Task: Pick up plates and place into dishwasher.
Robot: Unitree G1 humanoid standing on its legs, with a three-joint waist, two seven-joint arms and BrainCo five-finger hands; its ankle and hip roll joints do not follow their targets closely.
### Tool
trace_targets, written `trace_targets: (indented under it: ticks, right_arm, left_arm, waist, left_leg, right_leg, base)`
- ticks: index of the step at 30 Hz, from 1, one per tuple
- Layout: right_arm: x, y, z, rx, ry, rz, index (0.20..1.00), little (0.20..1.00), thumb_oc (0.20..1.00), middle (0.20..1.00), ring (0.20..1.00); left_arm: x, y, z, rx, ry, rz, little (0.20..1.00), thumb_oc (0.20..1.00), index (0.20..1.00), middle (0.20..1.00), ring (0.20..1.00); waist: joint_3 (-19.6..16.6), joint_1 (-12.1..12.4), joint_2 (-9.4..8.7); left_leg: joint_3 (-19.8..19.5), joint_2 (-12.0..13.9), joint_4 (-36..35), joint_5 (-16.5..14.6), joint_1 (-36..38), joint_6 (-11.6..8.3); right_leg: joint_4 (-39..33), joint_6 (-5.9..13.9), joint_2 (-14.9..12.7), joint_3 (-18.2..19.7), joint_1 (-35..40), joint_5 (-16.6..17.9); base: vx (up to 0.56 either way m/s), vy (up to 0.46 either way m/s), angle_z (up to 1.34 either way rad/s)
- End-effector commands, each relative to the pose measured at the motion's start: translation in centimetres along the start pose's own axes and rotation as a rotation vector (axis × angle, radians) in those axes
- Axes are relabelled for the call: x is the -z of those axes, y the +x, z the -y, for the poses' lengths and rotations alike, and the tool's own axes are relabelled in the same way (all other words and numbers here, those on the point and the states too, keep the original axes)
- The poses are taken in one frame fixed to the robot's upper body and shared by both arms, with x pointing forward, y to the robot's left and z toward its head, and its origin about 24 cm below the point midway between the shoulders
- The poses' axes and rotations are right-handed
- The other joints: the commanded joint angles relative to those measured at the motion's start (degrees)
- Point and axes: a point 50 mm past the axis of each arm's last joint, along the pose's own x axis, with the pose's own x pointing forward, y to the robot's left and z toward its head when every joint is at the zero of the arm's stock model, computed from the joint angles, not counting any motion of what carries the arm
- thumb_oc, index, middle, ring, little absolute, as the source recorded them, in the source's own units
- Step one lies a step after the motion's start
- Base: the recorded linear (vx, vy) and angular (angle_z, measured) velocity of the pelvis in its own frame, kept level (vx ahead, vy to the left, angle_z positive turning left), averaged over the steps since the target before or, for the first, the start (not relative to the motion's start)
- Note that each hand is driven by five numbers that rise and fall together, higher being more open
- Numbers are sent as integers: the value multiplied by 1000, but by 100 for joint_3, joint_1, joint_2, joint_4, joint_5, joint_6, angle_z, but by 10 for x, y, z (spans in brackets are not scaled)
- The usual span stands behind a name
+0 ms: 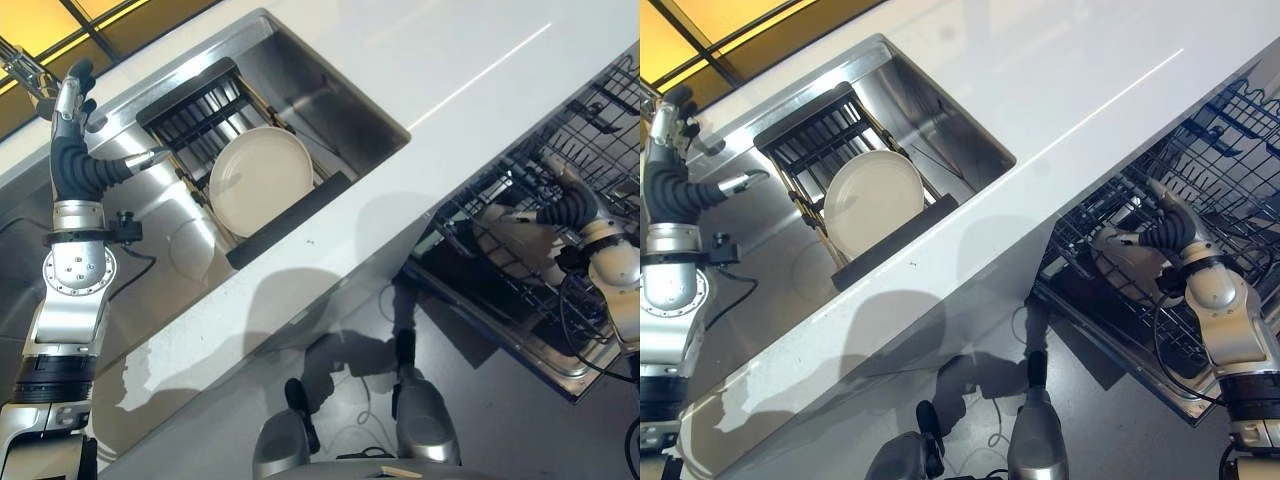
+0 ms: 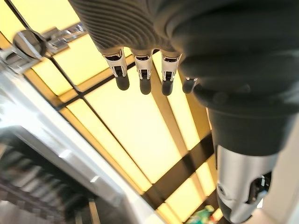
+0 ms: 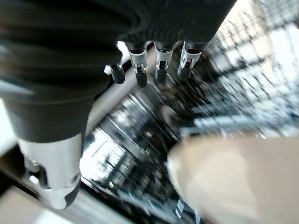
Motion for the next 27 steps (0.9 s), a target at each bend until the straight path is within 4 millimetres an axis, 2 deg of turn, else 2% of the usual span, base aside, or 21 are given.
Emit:
trace_targets:
  ticks: [1, 7, 11, 13, 15, 17, 20, 23, 27]
  right_arm:
    - [-22, -8, 6, 34, -32, 133, 1000, 1000, 1000, 1000, 1000]
    - [-36, -8, 11, 16, -55, 200, 1000, 1000, 1000, 1000, 1000]
    - [-49, -6, 19, 4, -66, 256, 1000, 1000, 1000, 1000, 1000]
    - [-56, -5, 17, -7, -57, 290, 1000, 1000, 1000, 1000, 1000]
    - [-61, -5, 13, -14, -49, 314, 1000, 1000, 1000, 1000, 1000]
    - [-65, -4, 10, -21, -40, 329, 1000, 1000, 1000, 1000, 1000]
    - [-69, -2, 9, -42, -35, 336, 1000, 1000, 1000, 1000, 1000]
    - [-66, -5, 11, -50, -32, 330, 1000, 1000, 1000, 1000, 1000]
    - [-63, -7, 12, -25, -10, 334, 1000, 1000, 1000, 1000, 1000]
  left_arm:
    - [11, -7, -13, 34, 119, -35, 1000, 1000, 1000, 1000, 1000]
    - [29, -13, -8, 134, 158, -139, 1000, 1000, 1000, 1000, 1000]
    - [46, -21, -6, 166, 156, -232, 1000, 1000, 1000, 1000, 1000]
    - [57, -28, -5, 181, 172, -291, 1000, 1000, 1000, 1000, 1000]
    - [65, -33, -5, 185, 191, -339, 1000, 1000, 1000, 1000, 1000]
    - [74, -36, -6, 188, 192, -378, 1000, 1000, 1000, 1000, 1000]
    - [84, -41, -8, 185, 196, -421, 1000, 1000, 1000, 1000, 1000]
    - [90, -40, -10, 167, 185, -451, 1000, 1000, 1000, 1000, 1000]
    - [87, -24, -16, 135, 216, -431, 1000, 1000, 1000, 1000, 1000]
  waist:
    - [-873, -102, -170]
    - [-1091, -120, -133]
    - [-1125, -103, -198]
    - [-1093, -23, -258]
    - [-1082, 85, -277]
    - [-1082, 154, -273]
    - [-1093, 204, -228]
    - [-1065, 41, -175]
    - [-860, -141, -166]
  left_leg:
    - [64, 151, 115, 349, -361, 139]
    - [123, 217, 88, 357, -169, 85]
    - [-14, 173, 852, 164, -255, 100]
    - [-349, 108, 1187, 189, -456, 121]
    - [-682, 3, 789, 189, -467, 169]
    - [-832, -6, 397, 321, -449, 152]
    - [-1137, -92, 307, 283, -450, 153]
    - [-939, -133, 367, 213, -392, 149]
    - [-780, -286, 452, 66, -387, 231]
  right_leg:
    - [812, -13, 217, 238, 224, -1361]
    - [755, -44, 313, 290, 428, -1432]
    - [787, -174, 363, 397, 487, -1466]
    - [799, -215, 443, 587, 596, -1469]
    - [807, -151, 480, 763, 705, -1511]
    - [768, -105, 468, 857, 826, -1574]
    - [853, -78, 416, 994, 804, -1690]
    - [993, -12, 301, 991, 648, -1679]
    - [1214, 152, 89, 1079, 322, -1591]
  base:
    - [137, 22, 2]
    - [107, 24, 3]
    - [90, 5, -10]
    - [163, 30, -26]
    - [199, 131, -29]
    - [188, 185, -32]
    - [116, 232, -48]
    - [45, 243, -45]
    - [-16, 199, -6]
